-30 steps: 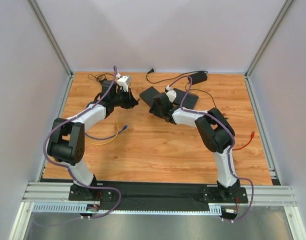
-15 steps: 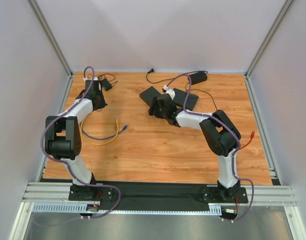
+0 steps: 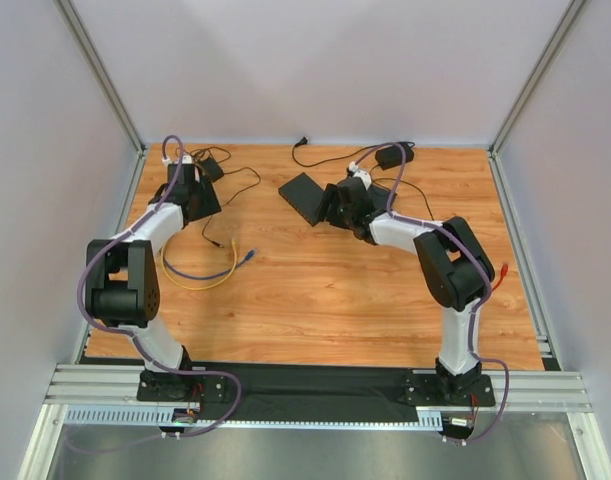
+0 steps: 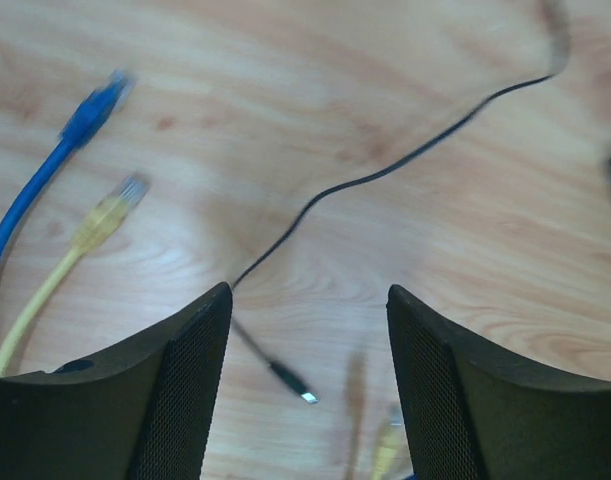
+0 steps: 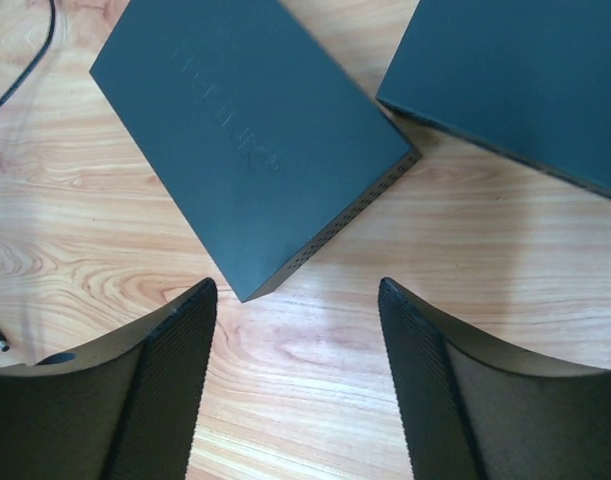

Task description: Pull the plug from the switch port

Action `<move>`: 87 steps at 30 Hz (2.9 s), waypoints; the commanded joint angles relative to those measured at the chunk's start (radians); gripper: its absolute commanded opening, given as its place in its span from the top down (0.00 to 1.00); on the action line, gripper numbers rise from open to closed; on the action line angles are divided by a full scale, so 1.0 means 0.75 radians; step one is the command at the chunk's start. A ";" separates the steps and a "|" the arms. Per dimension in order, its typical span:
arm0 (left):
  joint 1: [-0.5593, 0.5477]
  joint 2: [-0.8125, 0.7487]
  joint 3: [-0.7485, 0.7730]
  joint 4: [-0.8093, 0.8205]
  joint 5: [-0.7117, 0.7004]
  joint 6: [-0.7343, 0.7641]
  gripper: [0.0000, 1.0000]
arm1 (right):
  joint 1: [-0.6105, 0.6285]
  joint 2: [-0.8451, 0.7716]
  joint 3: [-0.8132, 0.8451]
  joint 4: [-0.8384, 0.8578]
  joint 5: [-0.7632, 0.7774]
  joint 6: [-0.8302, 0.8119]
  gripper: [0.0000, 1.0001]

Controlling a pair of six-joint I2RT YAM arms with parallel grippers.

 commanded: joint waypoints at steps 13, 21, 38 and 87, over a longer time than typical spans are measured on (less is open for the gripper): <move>-0.212 0.786 1.143 0.161 0.916 0.079 0.26 | -0.110 0.046 0.044 0.149 -0.300 0.179 0.17; -0.265 0.940 1.276 0.097 0.773 -0.058 0.23 | -0.116 0.091 0.056 0.150 -0.282 0.224 0.27; -0.282 0.973 1.133 -0.109 0.854 -0.105 0.39 | -0.116 0.195 0.228 -0.049 -0.286 0.148 0.32; -0.288 0.057 0.171 0.181 0.398 -0.088 0.51 | -0.073 0.430 0.911 -0.444 -0.008 -0.324 0.49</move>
